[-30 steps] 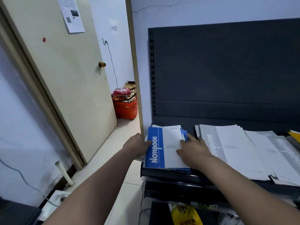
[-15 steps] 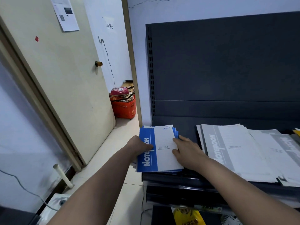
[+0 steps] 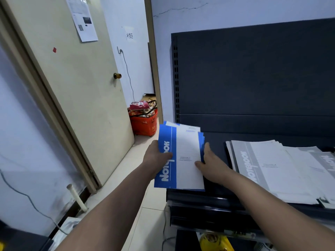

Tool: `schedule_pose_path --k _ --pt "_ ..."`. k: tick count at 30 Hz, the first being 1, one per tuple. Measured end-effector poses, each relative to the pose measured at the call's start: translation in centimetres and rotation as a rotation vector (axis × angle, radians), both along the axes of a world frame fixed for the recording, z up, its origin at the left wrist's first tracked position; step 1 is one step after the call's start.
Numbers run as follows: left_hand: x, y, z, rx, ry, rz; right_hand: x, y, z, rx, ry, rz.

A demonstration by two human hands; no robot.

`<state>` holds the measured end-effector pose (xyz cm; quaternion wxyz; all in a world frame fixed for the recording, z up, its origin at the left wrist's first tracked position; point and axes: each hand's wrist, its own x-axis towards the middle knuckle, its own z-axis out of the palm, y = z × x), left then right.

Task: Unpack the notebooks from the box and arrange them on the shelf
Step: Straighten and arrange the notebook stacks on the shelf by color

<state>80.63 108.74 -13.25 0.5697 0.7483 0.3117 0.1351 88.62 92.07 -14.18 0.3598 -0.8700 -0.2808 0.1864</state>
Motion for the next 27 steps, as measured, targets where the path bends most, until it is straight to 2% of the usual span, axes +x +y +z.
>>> schedule_pose_path --k 3,8,11,15,21,27 --pt "0.1 -0.7 1.2 0.046 -0.135 -0.08 0.5 -0.6 0.6 0.196 0.072 -0.13" --pt "1.1 -2.3 2.4 0.063 -0.321 -0.155 0.9 -2.1 3.1 0.439 -0.172 -0.259" --pt "1.7 -3.1 2.1 0.004 -0.372 -0.17 1.2 -2.9 3.5 0.46 -0.238 -0.253" --pt "1.8 -3.8 0.3 -0.032 -0.348 -0.19 0.7 -3.4 1.6 0.424 -0.215 -0.185" --pt "2.3 -4.4 -0.4 -0.001 -0.335 -0.159 0.3 -2.8 0.8 0.526 -0.182 -0.187" --pt "2.9 -4.6 -0.5 0.055 -0.268 -0.126 0.3 -2.5 0.5 0.456 -0.232 -0.244"
